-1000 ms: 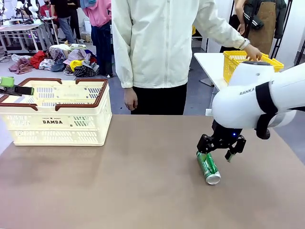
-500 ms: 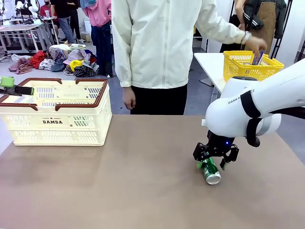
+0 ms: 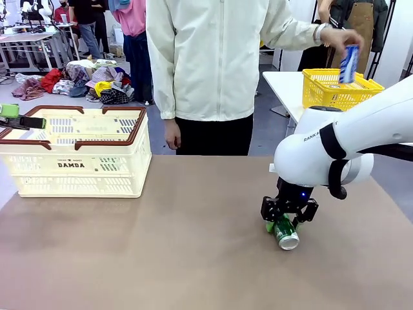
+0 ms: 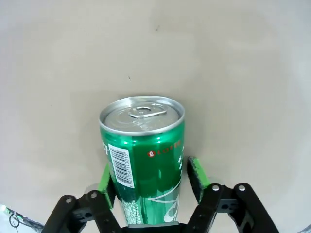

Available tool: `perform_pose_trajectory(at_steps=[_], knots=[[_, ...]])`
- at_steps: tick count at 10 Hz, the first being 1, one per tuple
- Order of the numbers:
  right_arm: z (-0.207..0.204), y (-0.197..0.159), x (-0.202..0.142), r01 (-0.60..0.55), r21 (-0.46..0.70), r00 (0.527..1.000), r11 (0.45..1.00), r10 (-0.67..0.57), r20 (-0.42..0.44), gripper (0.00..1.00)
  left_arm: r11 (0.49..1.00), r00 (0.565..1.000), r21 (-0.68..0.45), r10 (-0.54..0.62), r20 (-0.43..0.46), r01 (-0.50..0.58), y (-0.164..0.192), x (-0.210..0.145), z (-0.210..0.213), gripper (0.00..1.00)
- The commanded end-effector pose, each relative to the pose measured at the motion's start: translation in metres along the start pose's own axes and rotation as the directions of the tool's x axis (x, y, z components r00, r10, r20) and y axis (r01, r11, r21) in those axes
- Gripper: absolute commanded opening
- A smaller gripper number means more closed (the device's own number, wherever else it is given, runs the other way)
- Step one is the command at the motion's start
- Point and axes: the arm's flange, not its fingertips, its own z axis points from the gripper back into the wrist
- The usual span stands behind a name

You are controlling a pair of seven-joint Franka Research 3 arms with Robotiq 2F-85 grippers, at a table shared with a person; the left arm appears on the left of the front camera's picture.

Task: Place the drinks into the Shopping basket.
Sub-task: Pick up one drink and place it into the Shopping basket.

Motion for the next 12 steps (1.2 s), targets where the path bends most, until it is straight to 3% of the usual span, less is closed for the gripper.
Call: perform_pose_trajectory(at_steps=[1,5,7,9,10,12], knots=[[0.001,0.002,0.001,-0.012,0.006,1.000,1.000,0.011,0.008,0.00,1.000,1.000,0.003,-0.001,0.002,0.001,-0.001,0.000,0.002,1.00],[0.009,-0.005,-0.004,-0.009,0.007,1.000,1.000,0.009,-0.006,0.00,1.000,1.000,0.003,-0.001,0.002,0.001,-0.001,0.000,0.002,1.00],[0.037,-0.027,-0.032,-0.062,0.033,0.996,0.998,0.064,-0.059,0.00,1.000,1.000,0.003,-0.001,0.002,0.001,-0.001,0.000,0.002,1.00],[0.080,-0.057,-0.082,-0.077,0.046,0.993,0.996,0.081,-0.089,0.00,1.000,1.000,0.003,-0.001,0.002,0.001,-0.001,0.000,0.002,1.00],[0.110,-0.082,-0.133,-0.110,0.078,0.977,0.991,0.122,-0.173,0.00,1.000,1.000,0.003,-0.001,0.002,0.001,-0.001,0.000,0.002,1.00],[0.142,-0.129,-0.208,-0.113,0.190,0.983,0.975,0.138,-0.122,0.00,1.000,1.000,0.003,-0.001,0.002,0.001,-0.001,0.000,0.002,1.00]])
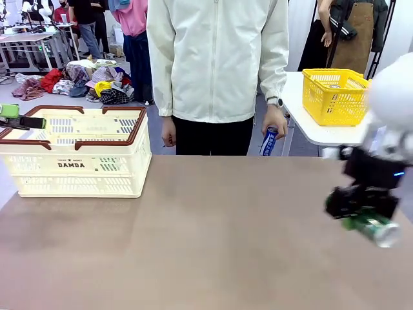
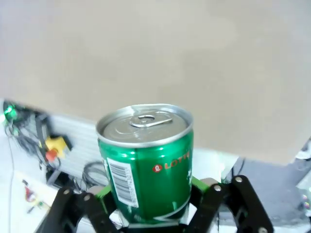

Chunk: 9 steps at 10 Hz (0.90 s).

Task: Place the drinks into the Shopping basket.
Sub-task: Pick up one drink and place it into the Shopping basket.

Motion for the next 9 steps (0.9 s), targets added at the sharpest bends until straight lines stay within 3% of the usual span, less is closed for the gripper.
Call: perform_pose_trajectory(at_steps=[1,2,3,5,6,9], knots=[[-0.016,-0.044,-0.098,-0.024,0.098,0.995,0.995,0.014,0.098,0.00,1.000,1.000,0.002,-0.002,0.001,0.002,-0.002,0.000,0.002,1.00],[-0.016,-0.052,-0.103,-0.091,0.174,0.981,0.981,0.058,0.183,0.00,1.000,1.000,0.002,-0.002,0.001,0.002,-0.002,0.000,0.002,1.00],[0.028,-0.014,-0.038,-0.009,0.058,1.000,0.998,0.007,0.028,0.00,1.000,1.000,0.002,-0.002,0.001,0.002,-0.002,0.000,0.002,1.00],[0.028,-0.014,-0.038,-0.009,0.058,1.000,0.998,0.007,0.028,0.00,1.000,1.000,0.002,-0.002,0.001,0.002,-0.002,0.000,0.002,1.00],[0.043,-0.025,-0.065,-0.023,0.094,0.998,0.995,0.017,0.068,0.00,1.000,1.000,0.002,-0.002,0.001,0.002,-0.002,0.000,0.002,1.00],[0.047,-0.002,-0.025,-0.019,0.053,0.985,0.998,0.010,0.170,0.00,1.000,1.000,0.002,-0.002,0.001,0.002,-0.002,0.000,0.002,1.00]])
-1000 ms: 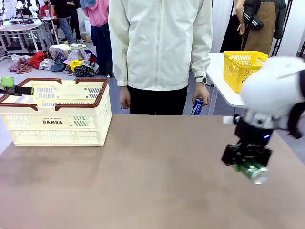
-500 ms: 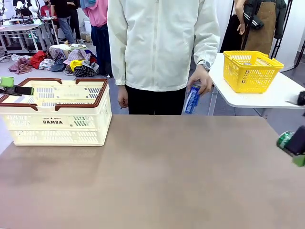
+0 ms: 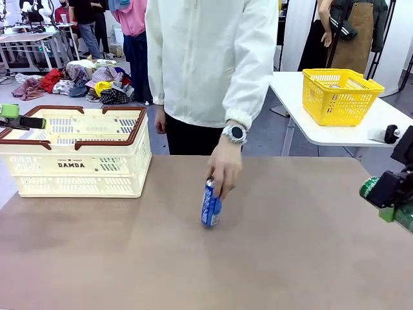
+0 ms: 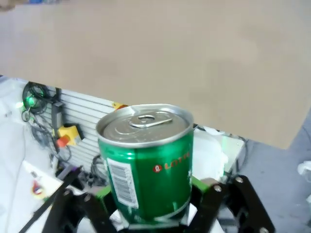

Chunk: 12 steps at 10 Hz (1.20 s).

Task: Place the drinks into the Shopping basket.
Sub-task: Pick up one drink and place it into the Shopping basket.

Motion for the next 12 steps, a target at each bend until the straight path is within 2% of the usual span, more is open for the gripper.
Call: perform_pose_trajectory(at_steps=[1,2,4,6,10,12], knots=[[0.001,0.034,0.038,-0.002,-0.042,0.998,0.999,0.004,0.063,0.00,1.000,1.000,0.002,-0.002,0.001,0.002,-0.002,0.001,0.002,1.00],[0.005,0.028,0.038,0.010,-0.030,0.997,1.000,-0.008,0.072,0.00,1.000,1.000,0.002,-0.002,0.001,0.002,-0.002,0.001,0.002,1.00],[0.030,-0.018,-0.006,0.047,0.047,0.988,0.998,-0.053,0.142,0.00,1.000,1.000,0.002,-0.002,0.001,0.002,-0.002,0.001,0.002,1.00],[0.037,-0.040,-0.038,0.141,0.077,0.966,0.987,-0.154,0.206,0.00,1.000,1.000,0.002,-0.002,0.001,0.002,-0.002,0.001,0.002,1.00],[0.029,-0.031,-0.018,0.131,0.077,0.966,0.988,-0.145,0.215,0.00,1.000,1.000,0.002,-0.002,0.001,0.002,-0.002,0.001,0.002,1.00],[0.029,0.012,0.007,0.020,0.021,0.970,1.000,-0.024,0.241,0.00,1.000,1.000,0.002,-0.002,0.001,0.002,-0.002,0.001,0.002,1.00]])
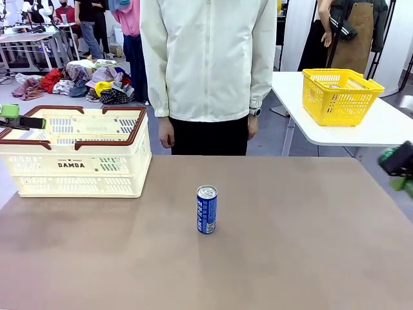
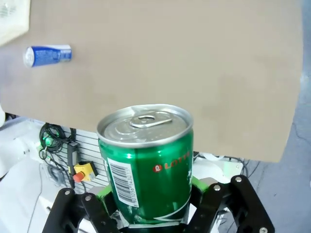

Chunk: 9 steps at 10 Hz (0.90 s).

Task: Place the drinks into the Shopping basket.
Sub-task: Pick up one drink and place it into the Shopping basket.

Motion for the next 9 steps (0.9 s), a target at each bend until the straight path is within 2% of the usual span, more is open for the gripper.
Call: perform_pose_trajectory(at_steps=[1,2,3,4,5,6,7,8,9], knots=[[-0.023,0.058,0.025,-0.150,-0.028,0.989,0.988,0.150,-0.002,0.00,1.000,1.000,0.002,-0.003,0.000,0.003,-0.002,0.001,0.001,1.00],[-0.035,0.106,0.045,-0.255,-0.044,0.966,0.966,0.252,-0.052,0.00,1.000,1.000,0.002,-0.003,0.000,0.003,-0.002,0.001,0.001,1.00],[-0.047,0.154,0.062,-0.286,-0.012,0.957,0.958,0.285,-0.045,0.00,1.000,1.000,0.002,-0.003,0.000,0.003,-0.002,0.001,0.001,1.00],[-0.063,0.207,0.076,-0.256,0.054,0.967,0.965,0.255,0.012,0.00,1.000,1.000,0.002,-0.003,0.000,0.003,-0.002,0.001,0.001,1.00],[-0.085,0.258,0.083,-0.219,0.077,0.975,0.973,0.215,0.057,0.00,1.000,1.000,0.002,-0.003,0.000,0.003,-0.002,0.001,0.001,1.00],[-0.108,0.297,0.085,-0.071,0.106,0.995,0.992,0.064,0.076,0.00,1.000,1.000,0.002,-0.003,0.000,0.003,-0.002,0.001,0.001,1.00],[-0.134,0.333,0.082,0.034,0.067,0.995,0.997,-0.040,0.096,0.00,1.000,1.000,0.002,-0.003,0.000,0.003,-0.002,0.001,0.001,1.00],[-0.159,0.358,0.076,-0.039,0.008,0.999,0.999,0.039,0.020,0.00,1.000,1.000,0.002,-0.003,0.000,0.003,-0.002,0.001,0.001,1.00],[-0.175,0.371,0.076,-0.096,0.002,0.994,0.995,0.095,-0.058,0.00,1.000,1.000,0.002,-0.003,0.000,0.003,-0.002,0.001,0.001,1.00]])
